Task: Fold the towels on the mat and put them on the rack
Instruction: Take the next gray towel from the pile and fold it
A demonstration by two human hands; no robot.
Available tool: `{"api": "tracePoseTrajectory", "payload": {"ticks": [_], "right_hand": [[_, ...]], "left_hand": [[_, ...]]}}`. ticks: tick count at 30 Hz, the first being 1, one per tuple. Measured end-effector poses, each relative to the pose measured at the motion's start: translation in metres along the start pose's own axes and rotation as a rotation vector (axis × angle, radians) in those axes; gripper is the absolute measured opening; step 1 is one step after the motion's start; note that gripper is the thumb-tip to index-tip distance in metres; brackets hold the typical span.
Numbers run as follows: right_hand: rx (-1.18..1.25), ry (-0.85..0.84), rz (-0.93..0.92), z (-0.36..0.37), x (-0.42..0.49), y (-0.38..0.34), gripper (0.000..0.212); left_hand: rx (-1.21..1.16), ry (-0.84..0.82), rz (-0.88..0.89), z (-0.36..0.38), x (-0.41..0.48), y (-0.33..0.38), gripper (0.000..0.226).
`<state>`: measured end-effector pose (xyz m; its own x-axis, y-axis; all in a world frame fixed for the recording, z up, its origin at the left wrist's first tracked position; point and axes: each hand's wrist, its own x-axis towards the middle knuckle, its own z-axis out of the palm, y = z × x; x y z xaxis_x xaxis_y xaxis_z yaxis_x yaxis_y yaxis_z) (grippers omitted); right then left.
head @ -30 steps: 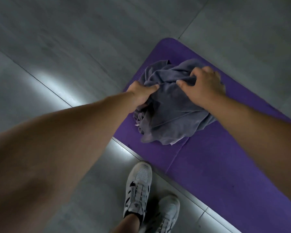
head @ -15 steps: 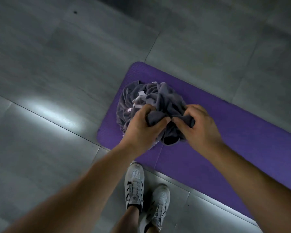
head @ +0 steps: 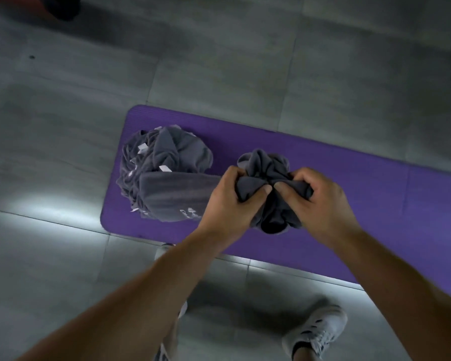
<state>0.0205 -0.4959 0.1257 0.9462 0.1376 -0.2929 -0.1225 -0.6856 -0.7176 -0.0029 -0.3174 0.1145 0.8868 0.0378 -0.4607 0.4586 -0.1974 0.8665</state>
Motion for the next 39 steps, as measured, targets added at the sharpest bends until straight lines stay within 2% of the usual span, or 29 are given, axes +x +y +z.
{"api": "tracePoseTrajectory", "payload": {"ticks": [4,10,16,19,22,26,28,30,32,35,36,39], "right_hand": [[0.05,0.049,0.019,-0.063,-0.015,0.059,0.035],[0.047,0.092,0.044,-0.137,-0.044,0.185,0.035],[0.014,0.132,0.135,-0.124,-0.043,0.303,0.034],[-0.058,0.079,0.214,-0.092,-0.031,0.361,0.036],[-0.116,-0.044,0.356,-0.058,-0.018,0.406,0.036],[-0.263,-0.114,0.422,-0.016,0.004,0.424,0.039],[-0.176,-0.049,0.318,0.002,0.017,0.427,0.03],[-0.06,-0.004,0.136,0.02,0.034,0.429,0.019],[0.027,-0.067,0.022,0.037,0.052,0.43,0.025],[0.196,-0.243,0.007,0.057,0.078,0.422,0.044],[0.253,-0.273,0.018,0.061,0.085,0.421,0.043],[0.333,-0.327,0.01,0.066,0.098,0.41,0.013]], "left_hand": [[-0.015,0.019,0.038,0.088,-0.003,0.016,0.028],[-0.066,0.003,0.031,0.239,-0.004,0.006,0.025],[0.012,-0.033,0.025,0.322,0.034,-0.06,0.027],[0.122,-0.016,0.013,0.331,0.065,-0.113,0.032],[0.234,-0.013,-0.005,0.322,0.095,-0.171,0.032],[0.286,-0.039,-0.009,0.296,0.125,-0.229,0.036],[0.284,-0.08,0.001,0.284,0.134,-0.247,0.04],[0.308,-0.12,0.032,0.274,0.145,-0.258,0.038],[0.309,-0.167,0.073,0.269,0.156,-0.267,0.037],[0.262,-0.184,0.179,0.265,0.164,-0.272,0.048],[0.255,-0.167,0.221,0.265,0.166,-0.271,0.053],[0.2,-0.018,0.277,0.262,0.17,-0.271,0.067]]}}
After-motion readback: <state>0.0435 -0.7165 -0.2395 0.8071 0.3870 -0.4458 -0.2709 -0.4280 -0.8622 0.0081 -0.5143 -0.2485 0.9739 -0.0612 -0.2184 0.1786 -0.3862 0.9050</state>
